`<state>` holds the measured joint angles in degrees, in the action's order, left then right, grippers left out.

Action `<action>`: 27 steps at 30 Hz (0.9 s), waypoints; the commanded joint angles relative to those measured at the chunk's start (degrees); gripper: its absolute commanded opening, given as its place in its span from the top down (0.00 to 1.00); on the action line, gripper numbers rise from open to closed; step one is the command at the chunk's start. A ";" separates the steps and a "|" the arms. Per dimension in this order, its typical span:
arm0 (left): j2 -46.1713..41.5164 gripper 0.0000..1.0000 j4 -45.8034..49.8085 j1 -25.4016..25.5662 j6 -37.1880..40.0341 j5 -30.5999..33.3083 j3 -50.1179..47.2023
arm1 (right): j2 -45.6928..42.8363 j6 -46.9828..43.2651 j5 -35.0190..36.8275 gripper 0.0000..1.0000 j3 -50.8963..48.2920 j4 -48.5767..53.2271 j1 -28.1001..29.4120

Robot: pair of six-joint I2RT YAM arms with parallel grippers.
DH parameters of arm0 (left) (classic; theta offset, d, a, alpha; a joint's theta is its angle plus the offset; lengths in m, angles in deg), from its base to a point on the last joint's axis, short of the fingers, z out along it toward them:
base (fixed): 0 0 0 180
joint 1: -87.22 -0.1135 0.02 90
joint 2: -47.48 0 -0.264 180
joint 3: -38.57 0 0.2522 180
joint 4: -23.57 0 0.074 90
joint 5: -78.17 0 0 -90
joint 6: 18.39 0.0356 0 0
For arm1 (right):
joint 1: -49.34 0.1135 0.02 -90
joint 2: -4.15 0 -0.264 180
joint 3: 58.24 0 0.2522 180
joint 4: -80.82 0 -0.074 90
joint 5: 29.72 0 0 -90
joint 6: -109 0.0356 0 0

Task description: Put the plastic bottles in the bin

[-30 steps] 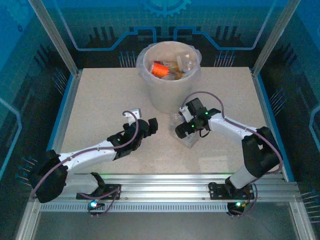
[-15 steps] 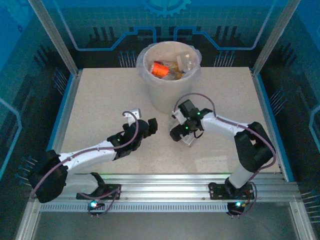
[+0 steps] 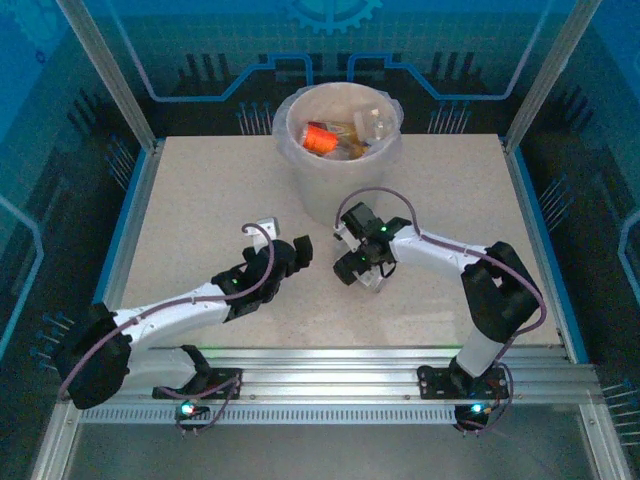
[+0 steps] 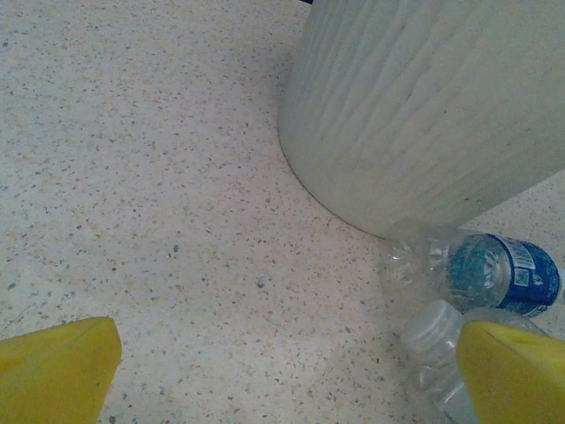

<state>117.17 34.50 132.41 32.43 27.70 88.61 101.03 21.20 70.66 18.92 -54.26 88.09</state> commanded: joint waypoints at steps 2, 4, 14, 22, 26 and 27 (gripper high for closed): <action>-1.40 0.01 1.44 0.47 -1.65 2.44 -0.98 | 0.58 2.02 2.50 0.00 0.45 5.70 3.01; -1.49 0.01 1.51 0.46 -1.61 2.64 -0.94 | 0.50 2.54 3.82 0.00 0.83 6.65 3.61; -1.79 0.01 1.78 0.34 -1.51 2.75 -0.94 | -1.17 5.15 0.17 0.00 4.07 9.38 5.29; -2.48 0.01 2.29 0.34 -1.36 3.39 -1.03 | -6.81 7.73 -6.63 0.00 5.31 8.18 5.40; -2.62 0.01 2.26 0.40 -1.35 3.54 -1.11 | -7.84 7.24 -3.90 0.00 4.32 8.75 5.46; -2.59 0.01 2.18 0.34 -1.34 3.68 -1.12 | -7.77 6.99 -2.96 0.00 3.85 8.88 5.42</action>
<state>115.86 35.92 132.41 31.41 29.49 88.47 94.08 27.69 66.83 23.03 -47.27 92.81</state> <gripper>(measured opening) 0.990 0.996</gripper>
